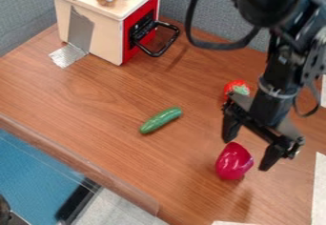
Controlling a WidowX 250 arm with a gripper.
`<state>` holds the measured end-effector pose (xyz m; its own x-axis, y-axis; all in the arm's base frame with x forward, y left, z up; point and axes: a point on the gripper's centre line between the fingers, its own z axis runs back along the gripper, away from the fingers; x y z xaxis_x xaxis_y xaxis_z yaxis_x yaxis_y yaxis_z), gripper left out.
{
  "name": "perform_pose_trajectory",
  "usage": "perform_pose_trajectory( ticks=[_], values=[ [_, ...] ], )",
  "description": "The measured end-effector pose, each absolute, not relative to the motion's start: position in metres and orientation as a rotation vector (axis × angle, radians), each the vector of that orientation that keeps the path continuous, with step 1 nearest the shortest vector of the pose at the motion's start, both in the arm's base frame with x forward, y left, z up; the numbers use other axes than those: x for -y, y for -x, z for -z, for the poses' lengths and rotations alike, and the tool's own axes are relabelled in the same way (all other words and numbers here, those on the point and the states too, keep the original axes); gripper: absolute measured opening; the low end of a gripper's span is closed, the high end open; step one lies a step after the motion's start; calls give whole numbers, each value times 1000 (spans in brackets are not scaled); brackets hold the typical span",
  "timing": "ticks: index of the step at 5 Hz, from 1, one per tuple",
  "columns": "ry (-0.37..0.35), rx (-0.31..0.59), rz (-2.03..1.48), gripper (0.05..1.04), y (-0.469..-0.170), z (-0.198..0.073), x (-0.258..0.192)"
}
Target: Move the red object to the left side of the table
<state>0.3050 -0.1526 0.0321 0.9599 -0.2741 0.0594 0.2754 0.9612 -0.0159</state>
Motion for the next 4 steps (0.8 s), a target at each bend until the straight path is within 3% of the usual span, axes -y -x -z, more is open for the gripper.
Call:
perform_pose_trajectory(
  ticks=[1,3,4],
  values=[
    [-21,13,289,1001,-301,-12,153],
    [-80,-11,294,955,-304,1,154],
    [-89,-9,302,820,-300,-1,151]
  ],
)
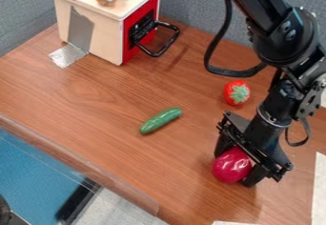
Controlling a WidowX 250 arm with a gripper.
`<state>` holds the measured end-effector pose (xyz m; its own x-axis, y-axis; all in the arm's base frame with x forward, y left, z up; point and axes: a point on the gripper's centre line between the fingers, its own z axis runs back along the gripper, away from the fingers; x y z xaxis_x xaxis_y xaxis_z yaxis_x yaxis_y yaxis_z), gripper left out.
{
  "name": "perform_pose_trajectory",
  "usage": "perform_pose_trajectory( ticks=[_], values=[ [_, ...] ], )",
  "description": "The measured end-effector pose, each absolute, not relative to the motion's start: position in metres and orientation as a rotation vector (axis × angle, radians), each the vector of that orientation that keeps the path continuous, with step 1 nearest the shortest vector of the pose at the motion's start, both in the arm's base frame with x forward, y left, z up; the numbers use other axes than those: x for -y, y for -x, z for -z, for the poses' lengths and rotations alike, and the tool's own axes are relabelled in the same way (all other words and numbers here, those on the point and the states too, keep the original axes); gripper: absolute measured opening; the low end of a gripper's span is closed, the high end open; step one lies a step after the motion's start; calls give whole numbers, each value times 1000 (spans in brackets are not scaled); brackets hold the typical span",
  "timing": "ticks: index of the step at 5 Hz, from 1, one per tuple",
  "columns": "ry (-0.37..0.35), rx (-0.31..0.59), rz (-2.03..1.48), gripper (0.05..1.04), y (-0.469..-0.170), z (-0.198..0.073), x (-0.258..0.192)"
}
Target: Move the red object to the left side of the table
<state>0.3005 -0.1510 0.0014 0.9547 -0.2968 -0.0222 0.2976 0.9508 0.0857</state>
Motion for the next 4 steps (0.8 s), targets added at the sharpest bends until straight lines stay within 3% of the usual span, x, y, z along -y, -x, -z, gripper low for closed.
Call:
perform_pose_trajectory(
  ticks=[1,2,4],
  values=[
    [-56,39,246,820,-307,-27,124],
    [-49,50,137,820,-314,-34,65],
    [-76,74,-19,820,-306,-27,-31]
  ],
)
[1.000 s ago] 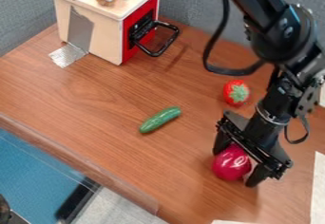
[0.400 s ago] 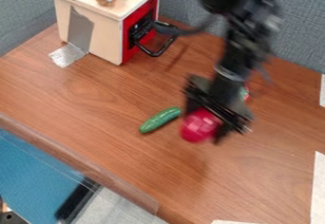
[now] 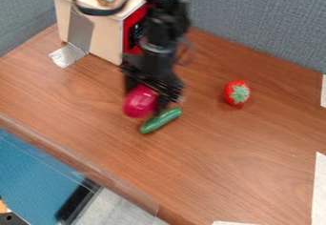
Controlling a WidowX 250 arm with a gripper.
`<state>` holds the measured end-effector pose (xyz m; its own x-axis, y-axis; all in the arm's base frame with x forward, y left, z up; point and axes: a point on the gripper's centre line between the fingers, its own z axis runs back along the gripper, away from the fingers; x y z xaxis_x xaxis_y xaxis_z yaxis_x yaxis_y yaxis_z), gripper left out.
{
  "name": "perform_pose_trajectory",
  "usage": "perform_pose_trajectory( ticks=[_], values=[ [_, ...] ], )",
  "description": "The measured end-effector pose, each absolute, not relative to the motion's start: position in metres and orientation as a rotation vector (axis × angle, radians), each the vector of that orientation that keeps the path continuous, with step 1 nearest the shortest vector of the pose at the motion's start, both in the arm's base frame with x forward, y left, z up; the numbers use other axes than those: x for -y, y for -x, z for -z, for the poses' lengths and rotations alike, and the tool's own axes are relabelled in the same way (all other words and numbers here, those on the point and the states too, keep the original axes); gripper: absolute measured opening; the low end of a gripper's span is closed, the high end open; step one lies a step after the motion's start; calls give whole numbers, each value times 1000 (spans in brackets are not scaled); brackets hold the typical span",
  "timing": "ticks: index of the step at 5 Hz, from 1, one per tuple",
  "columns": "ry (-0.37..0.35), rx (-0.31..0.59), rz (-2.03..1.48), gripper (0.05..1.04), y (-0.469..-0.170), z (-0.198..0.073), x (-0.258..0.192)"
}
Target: Move the red object to the left side of the table
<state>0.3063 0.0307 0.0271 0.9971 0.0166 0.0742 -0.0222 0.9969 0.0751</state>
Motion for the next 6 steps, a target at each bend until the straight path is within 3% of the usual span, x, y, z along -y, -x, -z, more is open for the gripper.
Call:
perform_pose_trajectory(
  ticks=[3,4,5,6],
  values=[
    [-98,66,-84,820,-292,-9,-82],
    [-89,53,-123,859,-285,-7,-91],
    [-45,33,-152,1016,-279,-7,-94],
    [-34,50,-166,1009,-277,-23,-96]
  ],
)
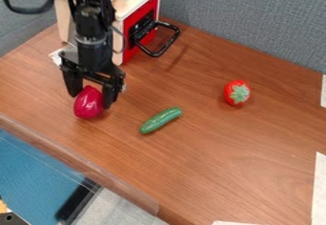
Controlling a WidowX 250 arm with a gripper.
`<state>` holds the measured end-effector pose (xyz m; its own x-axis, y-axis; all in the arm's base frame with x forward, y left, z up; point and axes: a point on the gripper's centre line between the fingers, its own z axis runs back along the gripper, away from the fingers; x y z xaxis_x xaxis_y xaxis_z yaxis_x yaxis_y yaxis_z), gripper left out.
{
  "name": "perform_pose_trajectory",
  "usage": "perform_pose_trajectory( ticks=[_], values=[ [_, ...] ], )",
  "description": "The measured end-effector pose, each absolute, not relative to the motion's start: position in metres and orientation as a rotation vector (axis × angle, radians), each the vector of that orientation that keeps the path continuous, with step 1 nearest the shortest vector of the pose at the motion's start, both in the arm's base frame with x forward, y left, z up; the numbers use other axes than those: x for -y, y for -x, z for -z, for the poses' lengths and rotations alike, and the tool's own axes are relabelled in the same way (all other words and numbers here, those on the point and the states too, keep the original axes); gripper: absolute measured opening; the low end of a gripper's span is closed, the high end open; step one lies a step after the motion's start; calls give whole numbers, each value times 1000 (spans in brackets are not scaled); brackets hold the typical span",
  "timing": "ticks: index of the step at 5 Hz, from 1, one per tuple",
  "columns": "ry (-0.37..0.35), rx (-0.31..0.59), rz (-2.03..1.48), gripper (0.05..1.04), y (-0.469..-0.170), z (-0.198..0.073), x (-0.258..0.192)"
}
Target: Move the red object to the left side of the table
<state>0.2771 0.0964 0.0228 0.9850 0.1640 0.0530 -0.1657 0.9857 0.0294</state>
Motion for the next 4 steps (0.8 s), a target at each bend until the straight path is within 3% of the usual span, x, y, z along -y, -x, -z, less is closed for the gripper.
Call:
perform_pose_trajectory(
  ticks=[1,2,4],
  values=[
    [-11,53,-181,1003,-272,-40,-95],
    [15,113,-159,1003,-269,-64,-90],
    [14,120,-130,1001,-269,-67,-90]
  ],
)
